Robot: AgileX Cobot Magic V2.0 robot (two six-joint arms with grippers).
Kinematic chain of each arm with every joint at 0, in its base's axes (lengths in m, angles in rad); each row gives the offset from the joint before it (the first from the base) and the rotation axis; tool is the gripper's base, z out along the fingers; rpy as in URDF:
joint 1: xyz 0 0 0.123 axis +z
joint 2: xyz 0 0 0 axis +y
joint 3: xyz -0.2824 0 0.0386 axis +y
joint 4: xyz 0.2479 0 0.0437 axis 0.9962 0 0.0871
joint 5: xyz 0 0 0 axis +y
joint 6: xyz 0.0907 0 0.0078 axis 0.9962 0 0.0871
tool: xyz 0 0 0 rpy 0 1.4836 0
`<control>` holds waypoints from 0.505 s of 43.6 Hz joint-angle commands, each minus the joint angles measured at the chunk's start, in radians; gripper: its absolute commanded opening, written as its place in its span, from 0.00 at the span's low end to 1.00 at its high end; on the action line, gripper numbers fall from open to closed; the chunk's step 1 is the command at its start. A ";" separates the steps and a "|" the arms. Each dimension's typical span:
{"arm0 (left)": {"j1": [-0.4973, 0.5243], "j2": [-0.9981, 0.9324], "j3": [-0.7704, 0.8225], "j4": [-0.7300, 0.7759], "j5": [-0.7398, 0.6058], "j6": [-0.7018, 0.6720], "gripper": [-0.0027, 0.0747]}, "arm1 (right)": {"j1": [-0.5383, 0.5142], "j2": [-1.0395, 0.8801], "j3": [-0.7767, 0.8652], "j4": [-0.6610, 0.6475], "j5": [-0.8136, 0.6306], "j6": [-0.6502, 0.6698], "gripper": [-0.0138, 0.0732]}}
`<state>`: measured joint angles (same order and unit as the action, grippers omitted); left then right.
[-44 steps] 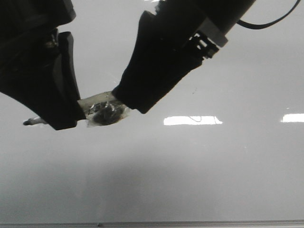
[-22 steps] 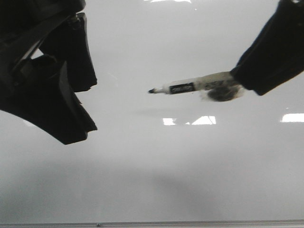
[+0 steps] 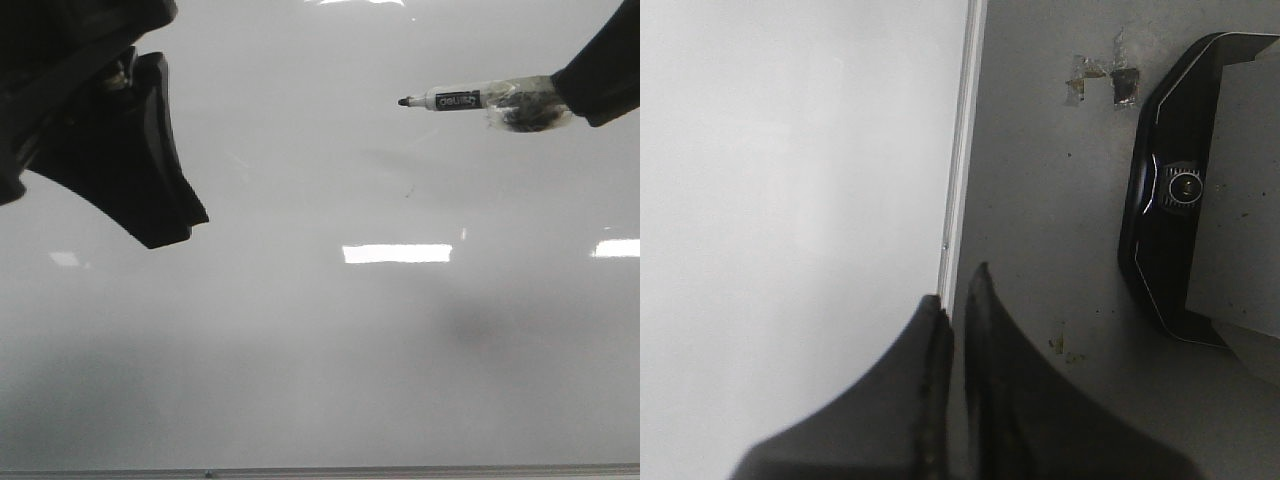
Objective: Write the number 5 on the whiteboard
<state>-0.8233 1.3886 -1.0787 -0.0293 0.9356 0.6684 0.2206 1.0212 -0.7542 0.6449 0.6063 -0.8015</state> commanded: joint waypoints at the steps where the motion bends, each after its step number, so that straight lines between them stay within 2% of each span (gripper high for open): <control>1: -0.006 -0.036 -0.033 -0.011 -0.029 -0.010 0.01 | -0.006 -0.019 -0.029 0.035 -0.050 -0.001 0.09; 9: -0.006 -0.036 -0.033 -0.026 0.004 -0.010 0.01 | -0.006 -0.006 -0.043 0.053 -0.065 -0.001 0.09; 13: -0.006 -0.036 -0.031 -0.049 0.040 -0.010 0.01 | -0.006 0.044 -0.107 0.067 -0.079 -0.001 0.09; 22: -0.006 -0.038 -0.024 -0.117 0.007 -0.010 0.01 | -0.003 0.215 -0.287 0.068 -0.111 -0.001 0.09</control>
<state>-0.8233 1.3871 -1.0787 -0.1094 0.9849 0.6684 0.2206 1.1952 -0.9524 0.6793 0.5545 -0.7999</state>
